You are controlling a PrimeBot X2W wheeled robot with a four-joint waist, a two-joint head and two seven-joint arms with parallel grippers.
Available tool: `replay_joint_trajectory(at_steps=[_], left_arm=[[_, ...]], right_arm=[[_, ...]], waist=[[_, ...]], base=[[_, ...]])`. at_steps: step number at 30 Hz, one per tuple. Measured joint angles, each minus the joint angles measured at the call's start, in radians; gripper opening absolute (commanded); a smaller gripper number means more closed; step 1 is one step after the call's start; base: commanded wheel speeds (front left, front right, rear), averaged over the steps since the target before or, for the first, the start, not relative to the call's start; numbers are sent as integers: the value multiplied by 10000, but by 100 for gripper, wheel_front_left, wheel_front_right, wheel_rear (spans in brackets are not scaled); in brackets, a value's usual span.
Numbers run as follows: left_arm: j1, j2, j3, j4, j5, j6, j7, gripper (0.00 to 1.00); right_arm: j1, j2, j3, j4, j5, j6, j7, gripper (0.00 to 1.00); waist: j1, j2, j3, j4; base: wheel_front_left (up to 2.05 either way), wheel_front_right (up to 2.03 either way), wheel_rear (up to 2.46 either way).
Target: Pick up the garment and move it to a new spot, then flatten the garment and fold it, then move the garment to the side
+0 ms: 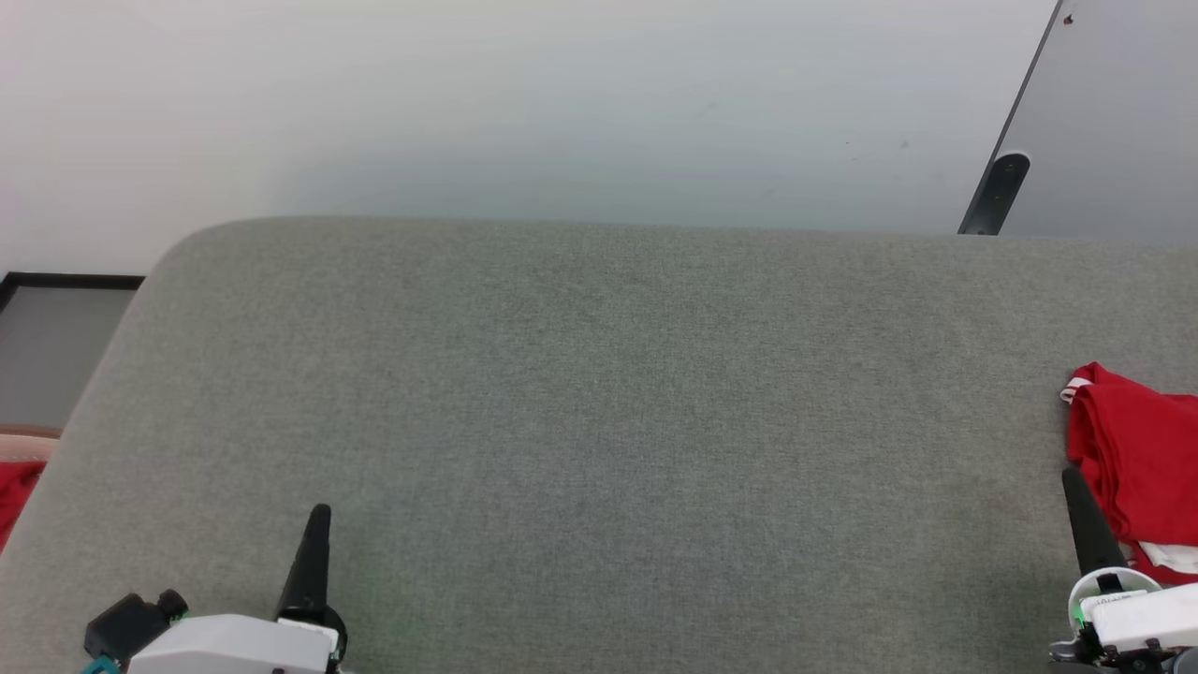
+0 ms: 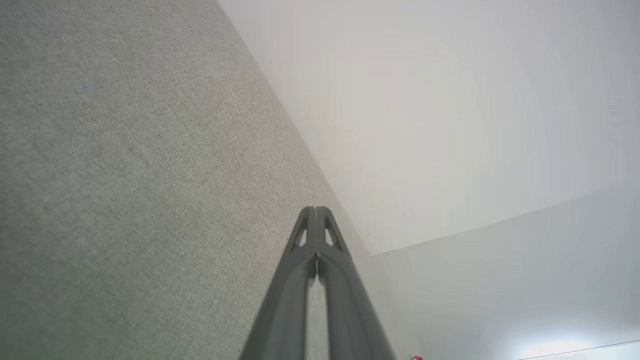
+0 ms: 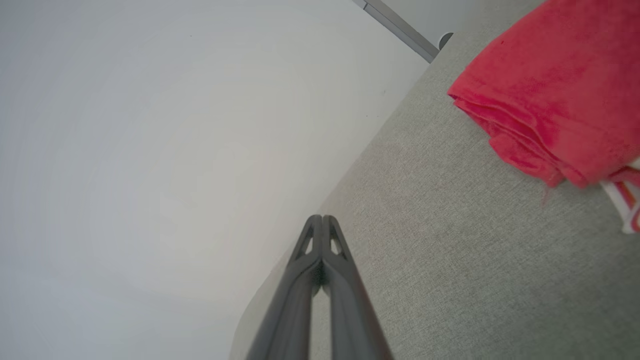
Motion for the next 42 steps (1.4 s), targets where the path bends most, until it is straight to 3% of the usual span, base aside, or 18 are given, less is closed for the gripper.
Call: replay_joint_trajectory(at_steps=[42], left_arm=[[-613,-497,435,464,-3118,-253,965,0]], right_arm=[[-401,506,81,437,3189,-6,570,0]], waist=[[0,0,-84,127]], base=[[0,0,0]])
